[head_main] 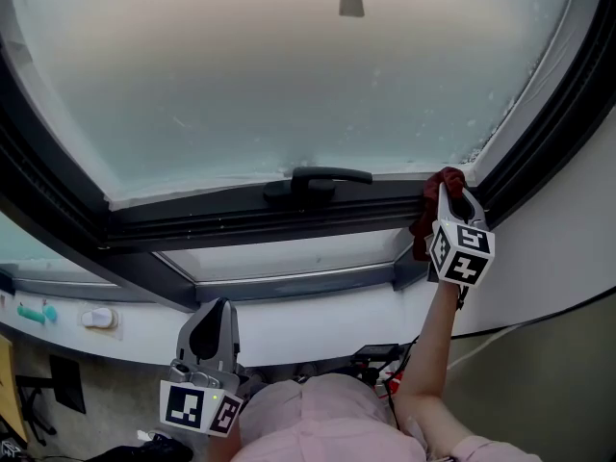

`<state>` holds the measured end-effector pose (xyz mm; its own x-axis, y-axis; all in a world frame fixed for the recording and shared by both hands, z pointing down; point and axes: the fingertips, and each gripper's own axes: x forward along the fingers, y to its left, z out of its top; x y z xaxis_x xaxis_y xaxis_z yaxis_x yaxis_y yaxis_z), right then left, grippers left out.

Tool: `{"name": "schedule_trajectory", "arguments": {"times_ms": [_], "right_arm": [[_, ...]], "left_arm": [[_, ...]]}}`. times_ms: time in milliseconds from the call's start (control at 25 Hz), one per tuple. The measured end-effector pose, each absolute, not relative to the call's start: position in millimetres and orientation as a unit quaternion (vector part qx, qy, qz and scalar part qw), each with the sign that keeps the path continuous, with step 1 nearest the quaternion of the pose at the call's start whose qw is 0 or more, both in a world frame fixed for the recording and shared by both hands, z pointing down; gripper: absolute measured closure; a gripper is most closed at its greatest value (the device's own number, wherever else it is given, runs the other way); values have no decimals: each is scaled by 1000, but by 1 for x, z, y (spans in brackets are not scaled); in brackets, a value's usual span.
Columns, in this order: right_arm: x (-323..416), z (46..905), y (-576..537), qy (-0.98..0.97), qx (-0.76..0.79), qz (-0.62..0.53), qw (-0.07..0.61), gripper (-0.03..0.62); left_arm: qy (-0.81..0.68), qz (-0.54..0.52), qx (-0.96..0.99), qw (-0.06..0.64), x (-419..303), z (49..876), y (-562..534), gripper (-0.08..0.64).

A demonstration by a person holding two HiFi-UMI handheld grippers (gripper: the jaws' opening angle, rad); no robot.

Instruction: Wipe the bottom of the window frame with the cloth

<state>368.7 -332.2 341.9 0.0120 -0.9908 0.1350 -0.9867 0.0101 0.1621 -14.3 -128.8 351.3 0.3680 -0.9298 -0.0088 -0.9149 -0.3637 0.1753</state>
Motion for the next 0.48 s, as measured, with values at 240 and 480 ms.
{"name": "schedule_trajectory", "arguments": {"times_ms": [240,480], "right_arm": [[399,343,-334,-681,725,-5,103,531],[428,344,-335,-659,746,4,95,531]], "left_arm": [[-564,-53,821,68,-13,351,-125,565],[-568,-56,818,65,-15,349,-121,565]]}}
